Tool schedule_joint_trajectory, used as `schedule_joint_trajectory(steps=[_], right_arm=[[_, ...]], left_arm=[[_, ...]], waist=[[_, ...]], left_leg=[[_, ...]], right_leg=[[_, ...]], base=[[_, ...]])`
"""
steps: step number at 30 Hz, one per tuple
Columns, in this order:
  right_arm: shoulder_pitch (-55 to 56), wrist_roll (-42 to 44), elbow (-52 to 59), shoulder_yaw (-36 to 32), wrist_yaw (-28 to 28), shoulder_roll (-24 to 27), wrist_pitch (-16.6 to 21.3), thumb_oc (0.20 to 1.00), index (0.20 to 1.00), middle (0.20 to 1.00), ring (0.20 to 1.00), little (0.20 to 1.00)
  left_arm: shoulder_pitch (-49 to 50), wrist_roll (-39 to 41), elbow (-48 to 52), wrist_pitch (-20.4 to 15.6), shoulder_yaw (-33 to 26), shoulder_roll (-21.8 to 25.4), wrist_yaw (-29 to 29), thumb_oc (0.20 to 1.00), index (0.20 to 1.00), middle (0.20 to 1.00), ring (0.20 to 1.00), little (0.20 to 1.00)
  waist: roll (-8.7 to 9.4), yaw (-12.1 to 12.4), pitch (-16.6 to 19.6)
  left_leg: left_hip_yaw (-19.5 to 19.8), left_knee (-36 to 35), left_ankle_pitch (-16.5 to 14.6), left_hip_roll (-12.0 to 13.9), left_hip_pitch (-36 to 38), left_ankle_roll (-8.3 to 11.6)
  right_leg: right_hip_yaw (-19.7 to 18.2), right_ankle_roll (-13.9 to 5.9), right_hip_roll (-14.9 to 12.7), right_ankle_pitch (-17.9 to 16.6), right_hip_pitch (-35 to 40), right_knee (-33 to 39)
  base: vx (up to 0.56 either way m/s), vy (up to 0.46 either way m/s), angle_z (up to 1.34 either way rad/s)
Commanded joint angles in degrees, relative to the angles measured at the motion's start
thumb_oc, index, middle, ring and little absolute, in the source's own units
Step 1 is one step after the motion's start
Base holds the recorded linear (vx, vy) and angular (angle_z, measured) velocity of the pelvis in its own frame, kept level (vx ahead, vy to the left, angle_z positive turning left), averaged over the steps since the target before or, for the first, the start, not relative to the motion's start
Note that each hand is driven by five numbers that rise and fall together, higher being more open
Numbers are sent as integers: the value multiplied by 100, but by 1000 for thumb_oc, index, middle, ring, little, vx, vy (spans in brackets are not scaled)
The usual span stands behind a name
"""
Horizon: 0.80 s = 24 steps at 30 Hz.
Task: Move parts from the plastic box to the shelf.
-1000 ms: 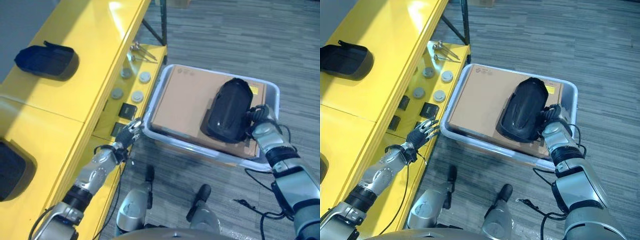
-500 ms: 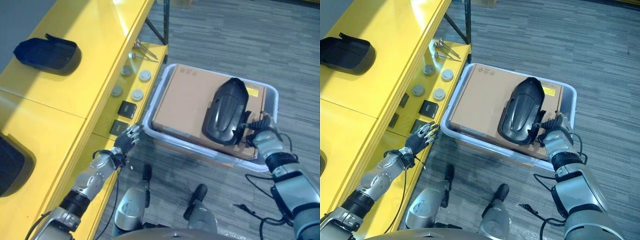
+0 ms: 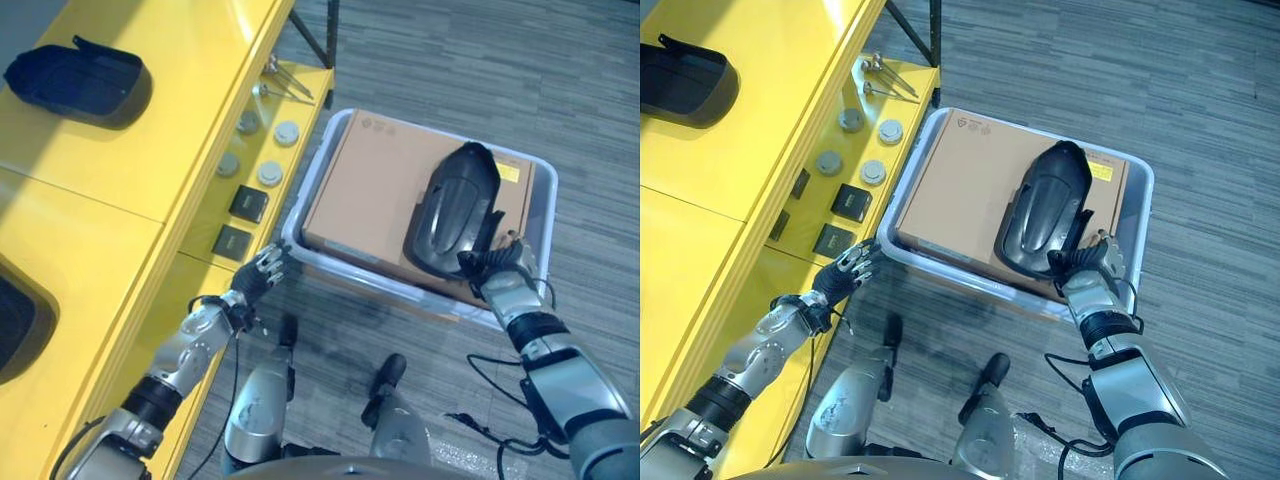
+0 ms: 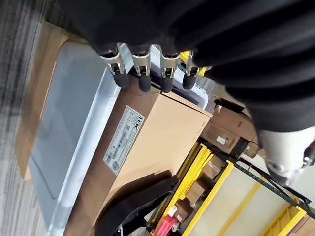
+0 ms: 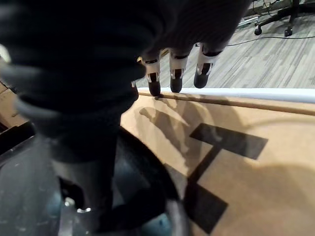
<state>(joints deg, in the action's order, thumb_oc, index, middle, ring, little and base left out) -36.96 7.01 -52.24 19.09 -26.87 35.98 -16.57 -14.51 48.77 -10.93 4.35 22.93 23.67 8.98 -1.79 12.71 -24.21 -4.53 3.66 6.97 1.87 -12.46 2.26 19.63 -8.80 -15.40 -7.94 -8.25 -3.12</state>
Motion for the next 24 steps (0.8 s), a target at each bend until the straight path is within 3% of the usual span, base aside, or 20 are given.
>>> schedule_joint_trajectory(steps=[1, 2, 3, 4, 21, 23, 24], right_arm=[[-299, 178, 208, 325, -73, 54, 41, 1000, 1000, 1000, 1000, 1000], [-352, 159, 204, 341, -89, 47, 14, 583, 583, 583, 583, 583], [-384, 145, 195, 348, -74, 53, 1, 366, 366, 366, 366, 366], [-415, 86, 178, 367, -51, 53, -13, 200, 200, 200, 200, 200], [-354, 269, 125, 314, 57, 265, -18, 200, 200, 200, 200, 200], [-298, 289, 175, 288, 39, 285, 21, 200, 200, 200, 200, 200], [-177, 340, 313, 186, -40, 325, 219, 200, 200, 200, 200, 200]], left_arm=[[-185, 94, 87, -418, 60, -74, 86, 1000, 1000, 1000, 1000, 1000], [-230, 94, 52, -437, 68, -85, 106, 1000, 1000, 1000, 1000, 1000], [-249, 97, 51, -437, 69, -86, 109, 1000, 1000, 1000, 1000, 1000], [-280, 59, 16, -467, 76, -98, 131, 1000, 1000, 1000, 1000, 1000], [-161, 2, 232, -315, -79, 96, 387, 1000, 1000, 1000, 1000, 1000], [-127, 2, 298, -254, -104, 90, 397, 1000, 1000, 1000, 1000, 1000], [-22, -19, 434, -169, -141, 124, 452, 1000, 1000, 1000, 1000, 1000]], waist=[[-83, 141, 72], [-75, 142, 54], [-69, 145, 48], [-61, 145, 32], [47, 196, 156], [51, 190, 214], [53, 200, 308]], left_leg=[[-40, 424, -491, 63, -370, -81], [-42, 438, -491, 60, -412, -87], [-40, 446, -489, 56, -441, -88], [-44, 449, -492, 46, -465, -94], [-54, 548, -616, 88, -297, -81], [-63, 507, -606, 97, -229, -81], [-81, 448, -636, 107, -49, -73]], right_leg=[[-80, -339, -181, 434, -263, -640], [-86, -335, -180, 437, -306, -661], [-90, -335, -174, 440, -332, -672], [-103, -331, -161, 445, -363, -685], [-58, -290, -81, 525, -174, -695], [-44, -281, -69, 522, -108, -656], [-26, -284, -44, 550, 64, -605]], base=[[-49, -1, 2], [-54, -4, 0], [-60, -6, -2], [-40, -9, -3], [2, -18, 0], [31, -17, 0], [66, -30, -1]])
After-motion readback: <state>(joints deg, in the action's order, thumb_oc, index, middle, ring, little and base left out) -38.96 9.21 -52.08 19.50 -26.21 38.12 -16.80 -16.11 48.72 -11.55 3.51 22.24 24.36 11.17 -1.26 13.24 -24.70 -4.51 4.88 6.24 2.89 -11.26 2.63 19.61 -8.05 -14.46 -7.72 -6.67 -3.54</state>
